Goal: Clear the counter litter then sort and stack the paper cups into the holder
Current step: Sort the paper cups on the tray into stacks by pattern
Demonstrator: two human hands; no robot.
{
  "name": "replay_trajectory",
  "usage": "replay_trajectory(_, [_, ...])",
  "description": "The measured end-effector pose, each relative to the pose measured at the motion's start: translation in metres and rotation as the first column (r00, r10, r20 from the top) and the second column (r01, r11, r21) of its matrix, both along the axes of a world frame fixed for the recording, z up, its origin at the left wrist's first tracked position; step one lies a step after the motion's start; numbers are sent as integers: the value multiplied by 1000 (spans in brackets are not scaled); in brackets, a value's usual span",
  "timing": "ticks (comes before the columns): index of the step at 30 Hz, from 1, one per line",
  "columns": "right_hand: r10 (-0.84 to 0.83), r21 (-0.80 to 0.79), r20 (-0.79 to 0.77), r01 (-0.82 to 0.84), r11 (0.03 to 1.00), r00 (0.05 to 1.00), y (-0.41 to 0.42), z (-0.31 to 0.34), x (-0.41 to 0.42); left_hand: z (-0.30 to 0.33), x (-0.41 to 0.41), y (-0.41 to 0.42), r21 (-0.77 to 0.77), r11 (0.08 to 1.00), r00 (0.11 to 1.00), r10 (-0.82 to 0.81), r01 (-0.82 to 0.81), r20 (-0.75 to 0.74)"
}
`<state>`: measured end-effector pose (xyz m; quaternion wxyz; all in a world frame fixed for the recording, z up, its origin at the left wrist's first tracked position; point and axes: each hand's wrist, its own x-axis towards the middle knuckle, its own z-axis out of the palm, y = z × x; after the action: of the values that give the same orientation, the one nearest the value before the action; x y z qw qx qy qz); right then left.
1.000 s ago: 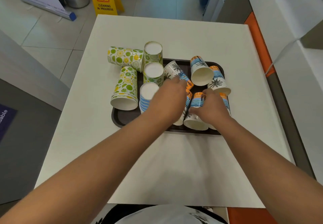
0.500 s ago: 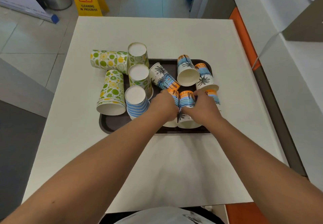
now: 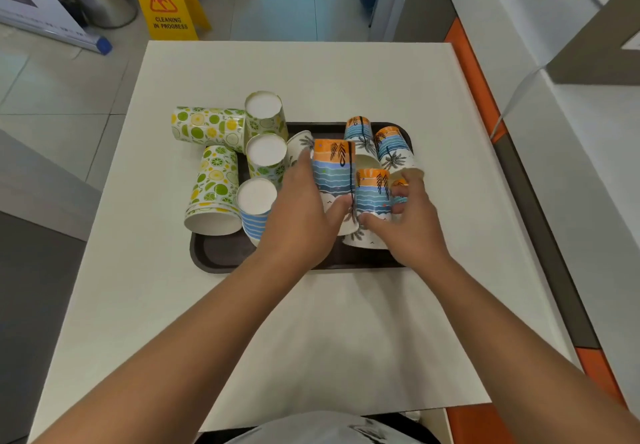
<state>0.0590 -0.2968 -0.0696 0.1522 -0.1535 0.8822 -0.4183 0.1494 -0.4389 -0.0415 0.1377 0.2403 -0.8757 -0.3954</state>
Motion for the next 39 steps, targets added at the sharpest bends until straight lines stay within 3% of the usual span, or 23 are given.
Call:
replay_trajectory(4, [52,-135,5,-50,990,999,-4,-19,16,18,9,-4,72,997,987,22,-10,-162])
replay_trajectory(11, [127,-186,-107,-145,972,986,-18,-45,29,4,-3,-2,67,998,977,7,8,-215])
replay_trajectory(18, [37,-236,68,-20,971,997,-2,-41,36,-20,-4,4,96,995,977,-11,32,-214])
replay_trajectory(23, [-121,-196,-89,102,975,989,23,-11,26,-37,-1,12,127,990,993,-44,58,-111])
replay_trajectory(30, [-107,-25,-146,105,994,983,17,-5,-14,-59,2,18,167,980,984,-127,105,127])
replay_trajectory(34, [-78,151,-158,102,983,984,14,-11,-29,-51,-2,14,204,971,944,-179,124,276])
replay_trajectory(39, [-51,380,-90,82,921,995,18,-17,-40,-1,-15,-7,194,977,946,-139,83,294])
